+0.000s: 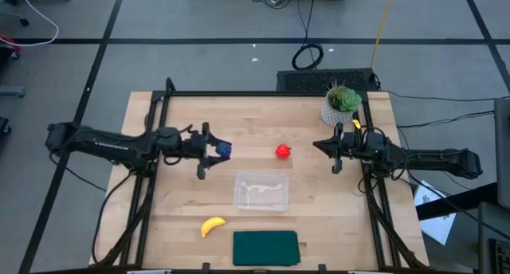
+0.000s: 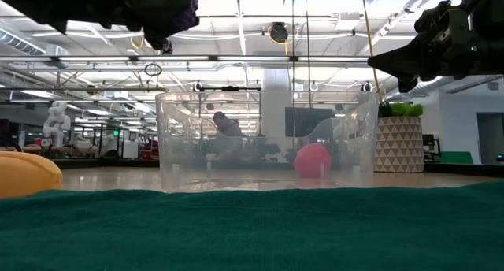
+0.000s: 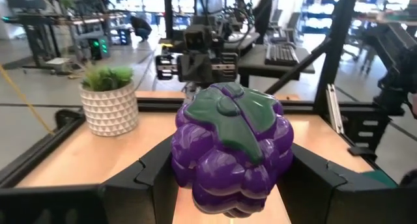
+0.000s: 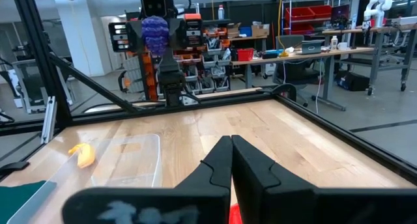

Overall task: Pick and placing Produce into tupperware
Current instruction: Put the grapes into the transparent bin

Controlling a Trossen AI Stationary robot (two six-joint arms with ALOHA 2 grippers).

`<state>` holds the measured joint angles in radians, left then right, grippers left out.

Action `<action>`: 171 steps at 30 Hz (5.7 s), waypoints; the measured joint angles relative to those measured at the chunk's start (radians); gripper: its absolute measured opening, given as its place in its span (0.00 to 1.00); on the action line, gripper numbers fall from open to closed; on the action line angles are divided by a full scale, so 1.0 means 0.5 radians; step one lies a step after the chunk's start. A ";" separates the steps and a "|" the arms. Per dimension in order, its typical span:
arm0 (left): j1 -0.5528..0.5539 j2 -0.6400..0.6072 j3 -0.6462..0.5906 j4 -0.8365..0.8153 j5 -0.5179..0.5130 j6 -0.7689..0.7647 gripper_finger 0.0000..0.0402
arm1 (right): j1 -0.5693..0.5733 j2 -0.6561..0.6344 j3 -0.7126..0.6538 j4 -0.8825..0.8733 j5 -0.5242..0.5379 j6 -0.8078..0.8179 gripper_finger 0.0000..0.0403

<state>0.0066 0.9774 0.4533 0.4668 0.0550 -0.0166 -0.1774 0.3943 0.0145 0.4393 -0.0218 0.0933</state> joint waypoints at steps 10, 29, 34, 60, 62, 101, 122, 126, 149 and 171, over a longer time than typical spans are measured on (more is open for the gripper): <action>0.037 0.221 0.142 0.009 0.103 -0.010 0.52 | 0.000 0.000 0.000 0.002 0.000 0.000 0.00; 0.016 0.485 0.349 0.011 0.189 -0.009 0.52 | 0.000 -0.001 0.000 0.009 0.000 0.004 0.00; -0.007 0.561 0.427 0.014 0.189 0.019 0.52 | 0.000 0.000 0.000 0.008 0.000 0.004 0.00; -0.156 0.657 0.802 -0.268 0.045 -0.019 0.52 | 0.000 -0.001 0.000 0.008 0.000 0.000 0.00; -0.162 0.704 0.889 -0.367 0.043 -0.025 0.52 | 0.000 0.000 0.000 0.008 0.000 0.000 0.00; -0.217 1.383 1.753 -1.937 0.004 -0.396 0.52 | 0.000 0.000 0.000 -0.003 0.000 0.000 0.00; -0.307 1.873 2.262 -2.393 -0.072 -0.188 0.52 | 0.000 0.001 0.000 0.008 0.000 -0.001 0.00; -0.316 1.942 2.352 -2.524 -0.067 -0.181 0.52 | 0.000 0.001 0.000 0.002 0.000 -0.001 0.00; -0.397 2.045 2.334 -2.544 -0.076 -0.225 0.52 | 0.000 0.016 0.000 0.000 0.000 -0.001 0.00; -0.411 2.133 2.320 -2.532 -0.119 -0.046 0.52 | 0.000 0.042 0.000 0.008 0.000 -0.001 0.00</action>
<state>-0.1989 2.0438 1.6131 -0.7990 -0.0044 -0.0397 -0.1776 0.4152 0.0145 0.4435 -0.0219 0.0929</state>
